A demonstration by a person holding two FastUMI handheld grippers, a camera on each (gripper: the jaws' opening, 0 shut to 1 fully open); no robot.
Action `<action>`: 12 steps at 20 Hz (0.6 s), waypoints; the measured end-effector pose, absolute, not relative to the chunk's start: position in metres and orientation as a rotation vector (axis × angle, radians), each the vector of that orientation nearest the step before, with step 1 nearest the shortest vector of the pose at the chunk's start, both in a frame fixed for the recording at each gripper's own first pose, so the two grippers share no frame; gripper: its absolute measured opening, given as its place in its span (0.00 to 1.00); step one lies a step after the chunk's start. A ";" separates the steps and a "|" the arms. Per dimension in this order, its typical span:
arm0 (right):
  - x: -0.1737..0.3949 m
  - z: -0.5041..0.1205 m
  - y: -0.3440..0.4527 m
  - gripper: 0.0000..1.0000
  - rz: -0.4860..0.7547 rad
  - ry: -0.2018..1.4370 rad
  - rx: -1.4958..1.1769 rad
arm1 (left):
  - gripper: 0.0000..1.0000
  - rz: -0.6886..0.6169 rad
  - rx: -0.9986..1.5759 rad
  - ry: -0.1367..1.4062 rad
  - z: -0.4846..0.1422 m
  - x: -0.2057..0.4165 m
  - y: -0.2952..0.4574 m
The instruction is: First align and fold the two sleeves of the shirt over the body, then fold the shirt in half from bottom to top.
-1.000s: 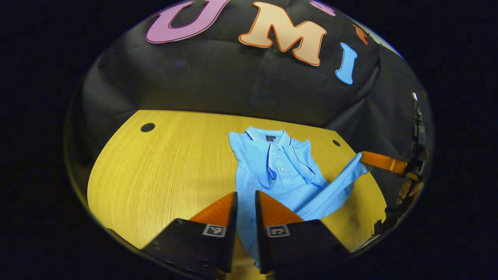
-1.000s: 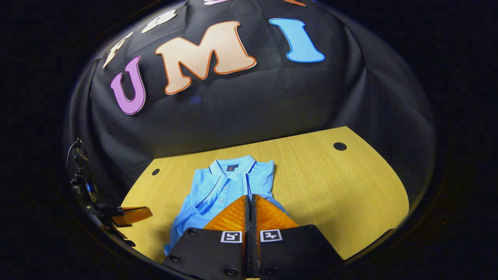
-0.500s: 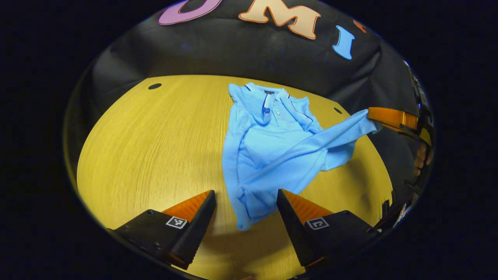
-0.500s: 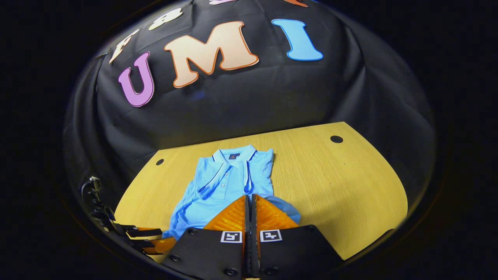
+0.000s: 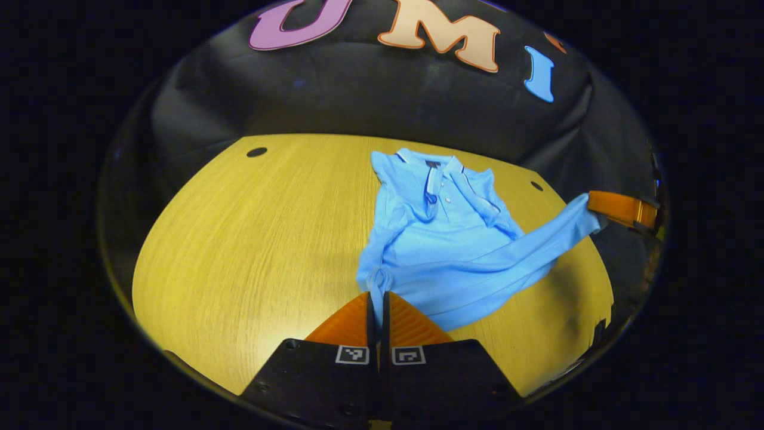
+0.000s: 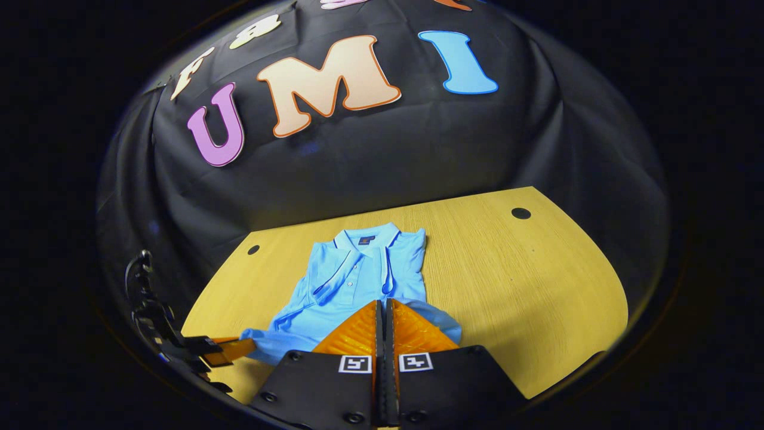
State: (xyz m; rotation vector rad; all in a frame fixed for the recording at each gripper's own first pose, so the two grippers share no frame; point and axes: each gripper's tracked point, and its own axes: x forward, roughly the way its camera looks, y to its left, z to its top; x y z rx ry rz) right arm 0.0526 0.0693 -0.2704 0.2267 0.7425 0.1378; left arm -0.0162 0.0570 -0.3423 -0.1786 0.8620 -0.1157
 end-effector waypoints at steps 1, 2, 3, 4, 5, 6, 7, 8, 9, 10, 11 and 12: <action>0.059 -0.269 0.072 0.02 0.139 0.735 0.239 | 0.00 -0.118 -0.183 0.839 -0.333 -0.002 0.060; 0.065 -0.269 0.074 0.02 0.139 0.728 0.249 | 0.00 -0.119 -0.189 0.816 -0.324 0.012 0.061; 0.073 -0.269 0.077 0.02 0.140 0.720 0.257 | 0.00 -0.126 -0.189 0.796 -0.316 0.028 0.062; 0.080 -0.268 0.079 0.02 0.140 0.712 0.262 | 0.00 -0.134 -0.178 0.776 -0.311 0.045 0.064; 0.089 -0.268 0.080 0.02 0.138 0.705 0.263 | 0.00 -0.139 -0.165 0.762 -0.307 0.060 0.066; 0.098 -0.270 0.082 0.03 0.136 0.700 0.267 | 0.00 -0.145 -0.158 0.745 -0.302 0.076 0.066; 0.108 -0.272 0.083 0.03 0.131 0.693 0.273 | 0.00 -0.151 -0.154 0.732 -0.299 0.090 0.065; 0.119 -0.274 0.083 0.03 0.122 0.685 0.276 | 0.00 -0.155 -0.147 0.719 -0.298 0.104 0.065; 0.131 -0.276 0.082 0.02 0.114 0.679 0.279 | 0.00 -0.156 -0.140 0.710 -0.298 0.118 0.065; 0.143 -0.280 0.081 0.02 0.105 0.676 0.280 | 0.00 -0.162 -0.138 0.707 -0.300 0.133 0.064; 0.156 -0.286 0.079 0.02 0.094 0.672 0.276 | 0.00 -0.164 -0.140 0.712 -0.305 0.145 0.063; 0.169 -0.292 0.076 0.02 0.080 0.667 0.271 | 0.00 -0.169 -0.142 0.720 -0.313 0.158 0.059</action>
